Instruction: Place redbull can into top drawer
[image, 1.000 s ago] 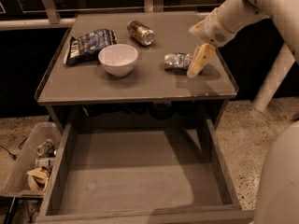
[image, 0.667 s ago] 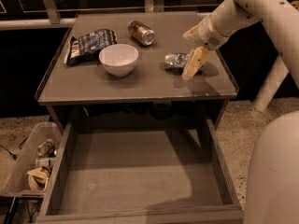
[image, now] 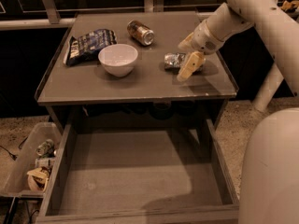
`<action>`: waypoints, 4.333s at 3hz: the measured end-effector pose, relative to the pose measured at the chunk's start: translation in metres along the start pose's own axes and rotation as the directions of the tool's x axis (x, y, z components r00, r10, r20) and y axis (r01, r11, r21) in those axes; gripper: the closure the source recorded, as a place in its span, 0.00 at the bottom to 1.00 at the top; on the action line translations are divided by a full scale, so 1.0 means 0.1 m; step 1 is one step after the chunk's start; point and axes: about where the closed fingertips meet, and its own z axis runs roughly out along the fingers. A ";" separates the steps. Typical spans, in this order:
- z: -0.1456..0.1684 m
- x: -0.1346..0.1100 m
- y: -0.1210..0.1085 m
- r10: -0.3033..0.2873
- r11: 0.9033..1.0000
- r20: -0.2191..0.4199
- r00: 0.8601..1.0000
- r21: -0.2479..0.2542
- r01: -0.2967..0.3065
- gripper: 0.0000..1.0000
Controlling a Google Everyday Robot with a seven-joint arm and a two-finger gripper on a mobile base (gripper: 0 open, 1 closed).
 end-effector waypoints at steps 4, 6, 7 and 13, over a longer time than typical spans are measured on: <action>0.00 0.00 0.00 0.000 1.000 0.000 1.000 0.000 0.000 1.00; -0.35 -0.08 0.28 -0.033 0.999 -0.014 0.999 0.042 0.034 1.00; -0.78 -0.20 0.60 -0.073 0.991 -0.001 0.997 0.115 0.072 1.00; 0.11 0.83 2.22 0.039 0.999 0.032 0.999 -0.004 -0.039 1.00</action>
Offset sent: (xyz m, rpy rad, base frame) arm 0.0000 0.0000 0.0000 0.0000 0.0000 0.0000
